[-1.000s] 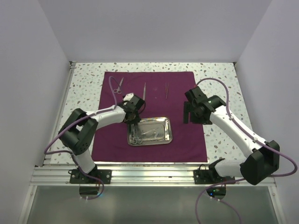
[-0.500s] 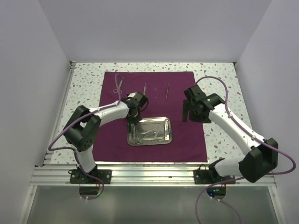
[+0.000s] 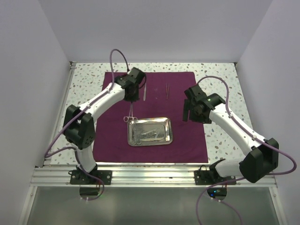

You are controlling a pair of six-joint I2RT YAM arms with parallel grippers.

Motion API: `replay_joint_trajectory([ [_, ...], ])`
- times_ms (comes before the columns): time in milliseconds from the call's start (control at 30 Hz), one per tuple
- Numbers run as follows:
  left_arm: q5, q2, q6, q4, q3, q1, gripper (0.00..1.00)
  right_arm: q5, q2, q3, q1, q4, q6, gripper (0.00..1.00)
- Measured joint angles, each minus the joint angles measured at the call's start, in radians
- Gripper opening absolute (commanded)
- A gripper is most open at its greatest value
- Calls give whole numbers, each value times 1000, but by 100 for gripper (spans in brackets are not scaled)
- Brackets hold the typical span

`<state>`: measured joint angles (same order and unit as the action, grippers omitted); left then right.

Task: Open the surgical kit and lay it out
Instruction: Pick up the medical item from the container, then place the medical item in the surgical kit, then pick up the medical item from the container.

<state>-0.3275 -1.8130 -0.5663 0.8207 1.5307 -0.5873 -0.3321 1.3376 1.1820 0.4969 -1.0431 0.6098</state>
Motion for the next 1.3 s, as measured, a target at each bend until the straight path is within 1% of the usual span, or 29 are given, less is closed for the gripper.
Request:
replay_joint_trajectory([
  [67,-5,-33,67,2,76,54,0,0,6,9,0,0,4,85],
  [167,-32,-123,171,-32,211,130,0,1,13,20,0,2,5,86],
  [333,-63,-303,316,-136,396,228,0,9,13,21,0,11,5,86],
  [500,-47,-509,379,-229,570,316,0,9,13,26,0,0,11,86],
  [600,-31,-613,394,-251,658,356,0,8,11,31,0,-11,16,86],
  [667,-17,-656,394,-262,690,373,18,8,9,31,0,-22,19,86],
  [700,-9,-667,394,-266,694,378,32,8,8,31,0,-27,20,87],
  [733,-2,-672,397,-265,694,382,57,8,6,31,0,-31,20,87],
  [767,5,-673,398,-264,694,383,64,8,4,31,0,-34,21,87],
  [800,10,-673,390,-266,694,384,68,9,2,31,0,-35,20,87],
  [833,12,-669,385,-270,694,383,70,9,0,31,0,-34,20,87],
  [900,16,-649,381,-281,678,381,70,14,-2,31,0,-32,19,87],
  [967,16,-596,377,-283,620,377,70,34,-3,30,0,-19,16,86],
  [1067,13,-466,367,-272,494,376,65,74,-3,25,6,28,10,81],
  [1167,17,-302,341,-261,360,376,61,107,13,23,36,73,8,73],
  [1200,18,-253,334,-257,318,375,60,116,27,23,53,90,8,67],
  [1267,27,-121,314,-259,194,373,59,125,77,24,87,127,11,64],
  [1300,30,-60,306,-254,138,370,59,133,108,24,102,145,13,60],
])
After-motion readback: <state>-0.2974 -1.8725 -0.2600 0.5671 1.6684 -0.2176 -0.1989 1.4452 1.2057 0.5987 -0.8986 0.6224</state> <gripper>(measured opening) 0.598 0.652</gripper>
